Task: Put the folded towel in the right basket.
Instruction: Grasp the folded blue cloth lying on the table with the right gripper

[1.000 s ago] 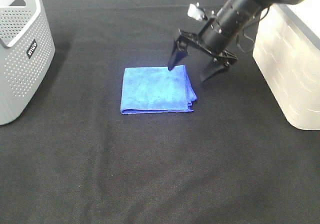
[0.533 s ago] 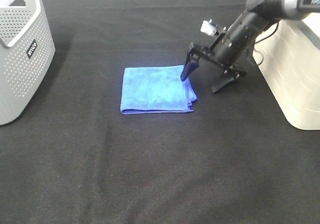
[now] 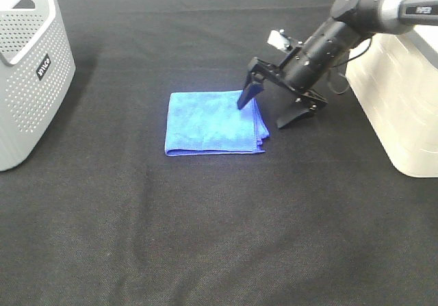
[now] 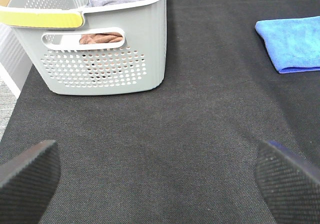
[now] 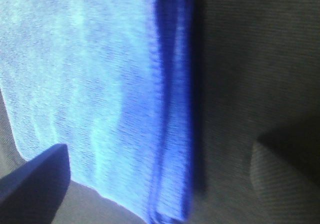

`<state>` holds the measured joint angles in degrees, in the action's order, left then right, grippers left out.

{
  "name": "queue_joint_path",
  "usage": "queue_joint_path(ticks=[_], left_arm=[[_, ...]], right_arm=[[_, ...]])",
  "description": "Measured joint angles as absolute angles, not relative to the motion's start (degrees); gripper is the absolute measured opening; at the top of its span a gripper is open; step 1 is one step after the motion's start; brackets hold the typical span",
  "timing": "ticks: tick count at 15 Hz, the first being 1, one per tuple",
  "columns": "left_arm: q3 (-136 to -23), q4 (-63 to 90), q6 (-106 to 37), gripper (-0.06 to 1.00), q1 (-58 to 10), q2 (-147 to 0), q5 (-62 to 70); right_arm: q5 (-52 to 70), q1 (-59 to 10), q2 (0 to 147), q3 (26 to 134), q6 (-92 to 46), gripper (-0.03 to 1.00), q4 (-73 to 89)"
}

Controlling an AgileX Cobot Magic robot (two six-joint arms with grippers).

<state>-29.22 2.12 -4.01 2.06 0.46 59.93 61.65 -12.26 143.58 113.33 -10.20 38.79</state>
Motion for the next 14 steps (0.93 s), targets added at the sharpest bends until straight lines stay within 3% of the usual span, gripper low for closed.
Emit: queue_joint_path(ticks=[4,6,7,8,9,10,11,14], left_arm=[[-29.22,1.89,-4.01,0.99,2.06,0.46,59.93],[-29.22,1.89,-4.01,0.99,2.06,0.46,59.93],[-29.22,1.89,-4.01,0.99,2.06,0.46,59.93],[-29.22,1.89,-4.01,0.99,2.06,0.46,59.93],[-29.22,1.89,-4.01,0.99,2.06,0.46,59.93],[-29.22,1.89,-4.01,0.99,2.06,0.46,59.93],[-29.22,1.89,-4.01,0.99,2.06,0.46,59.93],[-29.22,1.89,-4.01,0.99,2.06,0.46,59.93]], right_arm=[[58.96,-20.0,146.33,114.19,-9.97,0.85,43.14],[57.52,-22.23,146.73,114.19,-9.97,0.74,43.66],[56.95,-22.46,146.91,114.19,-9.91,0.63,44.63],[56.95,-22.46,146.91,114.19,-9.91,0.63,44.63],[56.78,-22.52,147.42,114.19,-9.85,0.51,44.92],[56.55,-22.57,147.77,114.02,-9.68,0.31,45.09],[56.55,-22.57,147.88,114.02,-10.03,0.2,45.03],[56.84,-22.52,147.88,114.02,-10.49,0.2,45.03]])
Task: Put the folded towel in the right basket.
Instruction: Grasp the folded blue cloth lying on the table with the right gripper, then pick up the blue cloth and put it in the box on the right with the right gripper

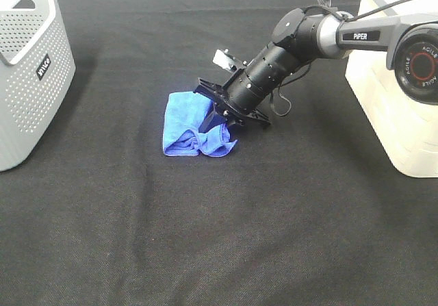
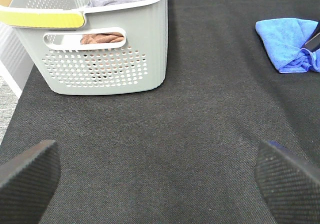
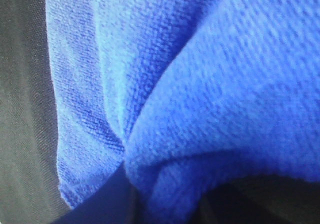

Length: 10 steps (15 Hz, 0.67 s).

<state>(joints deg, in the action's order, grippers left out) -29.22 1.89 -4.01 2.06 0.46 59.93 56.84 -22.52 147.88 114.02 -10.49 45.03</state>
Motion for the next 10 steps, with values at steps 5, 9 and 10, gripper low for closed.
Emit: queue_joint_path(ticks=[5,9,10], left_arm=[[-29.22,1.89,-4.01,0.99,2.06,0.46,59.93],[-29.22,1.83,-4.01,0.99,2.06,0.46,59.93],[-29.22,1.83,-4.01,0.99,2.06,0.46,59.93]], right_arm=[[68.93,-23.15,146.39,124.22,-9.0,0.2,35.64],[69.1,-23.26,140.66,129.43,-4.87,0.2,30.08],[69.21,-23.26,138.25,129.43,-4.58,0.2,28.07]])
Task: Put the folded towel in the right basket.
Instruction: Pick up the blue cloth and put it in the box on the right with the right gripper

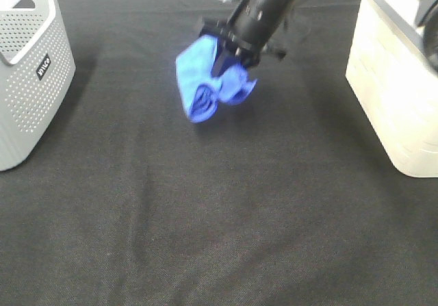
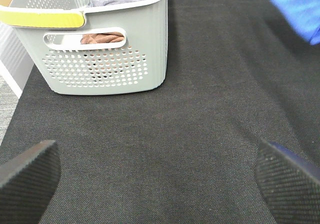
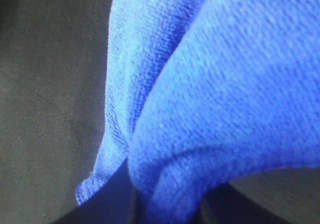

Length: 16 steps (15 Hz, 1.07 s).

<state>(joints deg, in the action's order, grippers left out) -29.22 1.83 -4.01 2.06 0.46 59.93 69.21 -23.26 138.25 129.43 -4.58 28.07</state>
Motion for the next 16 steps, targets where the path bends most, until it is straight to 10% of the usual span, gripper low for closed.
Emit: queue_joint_path(ticks=[5,16], left_arm=[[-29.22,1.83,-4.01,0.99,2.06,0.46,59.93],[-29.22,1.83,-4.01,0.99,2.06,0.46,59.93]], right_arm=[[69.61,-19.71,120.89,129.09,-3.9,0.2,16.96],[70.02,13.92,112.53,117.74,-3.09,0.2,14.78]])
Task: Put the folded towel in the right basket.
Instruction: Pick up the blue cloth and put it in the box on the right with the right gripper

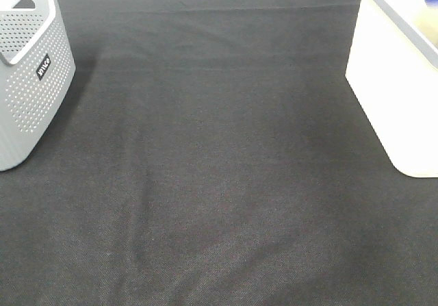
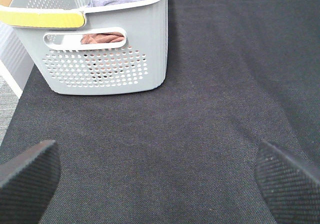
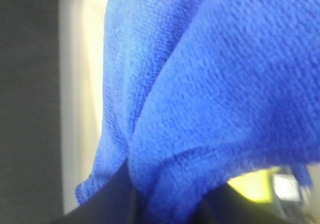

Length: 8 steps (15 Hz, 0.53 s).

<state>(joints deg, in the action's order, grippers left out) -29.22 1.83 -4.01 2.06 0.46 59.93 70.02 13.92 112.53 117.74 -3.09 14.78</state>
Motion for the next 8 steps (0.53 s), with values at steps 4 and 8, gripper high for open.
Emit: queue_joint_path(ticks=[4,8], left_arm=[[-29.22,1.83,-4.01,0.99,2.06,0.46,59.93],[-29.22,1.83,-4.01,0.99,2.06,0.46,59.93]], right_arm=[[70.13,15.3,118.83,115.97,-3.72,0.2,13.35],[70.13,15.3,120.44,115.97,-3.95,0.64,13.24]])
